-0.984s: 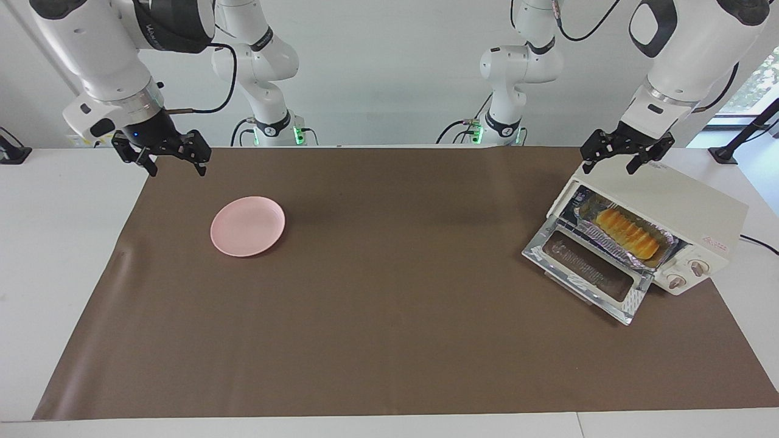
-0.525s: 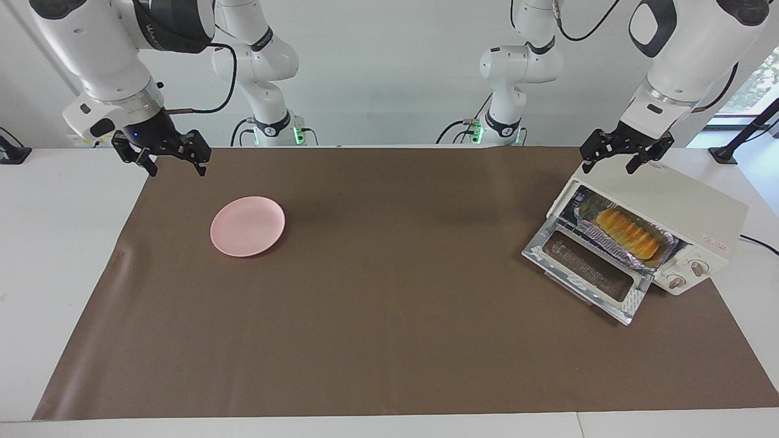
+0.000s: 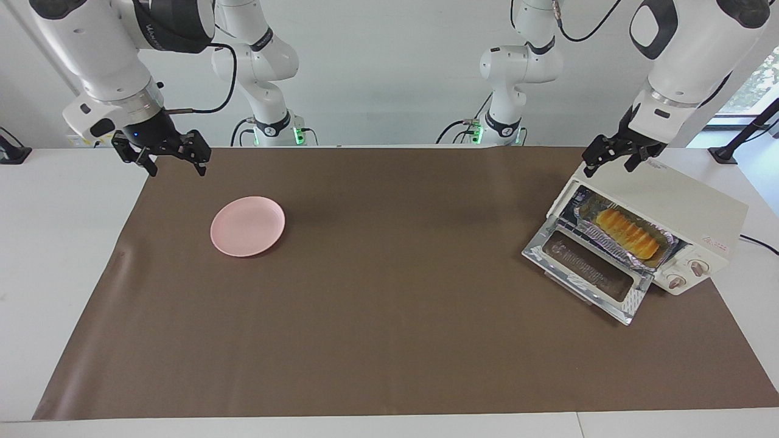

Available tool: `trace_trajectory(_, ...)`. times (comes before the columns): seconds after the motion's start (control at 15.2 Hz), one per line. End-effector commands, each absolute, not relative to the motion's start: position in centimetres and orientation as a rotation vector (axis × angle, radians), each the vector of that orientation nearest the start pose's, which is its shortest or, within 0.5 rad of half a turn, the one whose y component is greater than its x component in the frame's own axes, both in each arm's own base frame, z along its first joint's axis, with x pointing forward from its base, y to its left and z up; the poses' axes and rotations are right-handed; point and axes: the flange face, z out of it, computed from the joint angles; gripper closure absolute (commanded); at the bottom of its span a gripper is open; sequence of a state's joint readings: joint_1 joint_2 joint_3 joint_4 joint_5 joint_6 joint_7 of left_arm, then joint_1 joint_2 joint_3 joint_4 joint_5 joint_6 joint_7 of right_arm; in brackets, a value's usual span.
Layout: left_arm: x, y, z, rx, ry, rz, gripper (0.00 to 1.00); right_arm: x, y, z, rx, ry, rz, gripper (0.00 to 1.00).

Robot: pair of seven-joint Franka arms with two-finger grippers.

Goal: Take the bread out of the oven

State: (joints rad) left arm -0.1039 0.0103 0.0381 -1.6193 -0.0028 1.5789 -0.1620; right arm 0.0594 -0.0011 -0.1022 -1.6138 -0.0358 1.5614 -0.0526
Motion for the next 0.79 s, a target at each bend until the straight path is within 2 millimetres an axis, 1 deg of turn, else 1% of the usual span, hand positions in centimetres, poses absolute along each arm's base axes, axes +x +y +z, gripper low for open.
trace_trajectory(0.0, 59.7, -6.1, 57.4, -3.085, -0.257, 0.11, 0.0, 54.6, -3.0, 60.6, -3.151, -0.049, 0.096, 0.0)
trace_trajectory(0.07, 61.6, -7.4, 56.0, -3.05, -0.287, 0.152, 0.0, 54.6, -3.0, 60.6, -3.151, -0.049, 0.096, 0.0)
trace_trajectory(0.13, 62.9, -8.6, 54.6, -2.996, -0.334, 0.168, 0.0, 54.6, -3.0, 60.6, -3.151, -0.049, 0.096, 0.0)
trace_trajectory(0.2, 63.4, -9.9, 53.3, -2.936, -0.383, 0.151, 0.0, 54.6, -3.0, 60.6, -3.151, -0.049, 0.096, 0.0)
trace_trajectory(0.26, 63.9, -10.3, 52.0, -2.897, -0.43, 0.129, 0.0, 54.6, -3.0, 60.6, -3.151, -0.049, 0.096, 0.0)
trace_trajectory(0.39, 64.8, -10.4, 49.5, -2.875, -0.47, 0.129, 0.0, 54.6, -3.0, 60.6, -3.151, -0.049, 0.096, 0.0)
trace_trajectory(0.46, 65.2, -10.2, 48.4, -2.849, -0.463, 0.128, 0.0, 54.6, -3.0, 60.6, -3.151, -0.049, 0.096, 0.0)
trace_trajectory(0.59, 66.0, -9.6, 47.3, -2.822, -0.442, 0.059, 0.0, 54.6, -3.0, 60.6, -3.151, -0.049, 0.096, 0.0)
trace_trajectory(0.72, 65.4, -9.2, 44.8, -2.801, -0.417, 0.072, 0.0, 54.6, -3.0, 60.6, -3.151, -0.049, 0.096, 0.0)
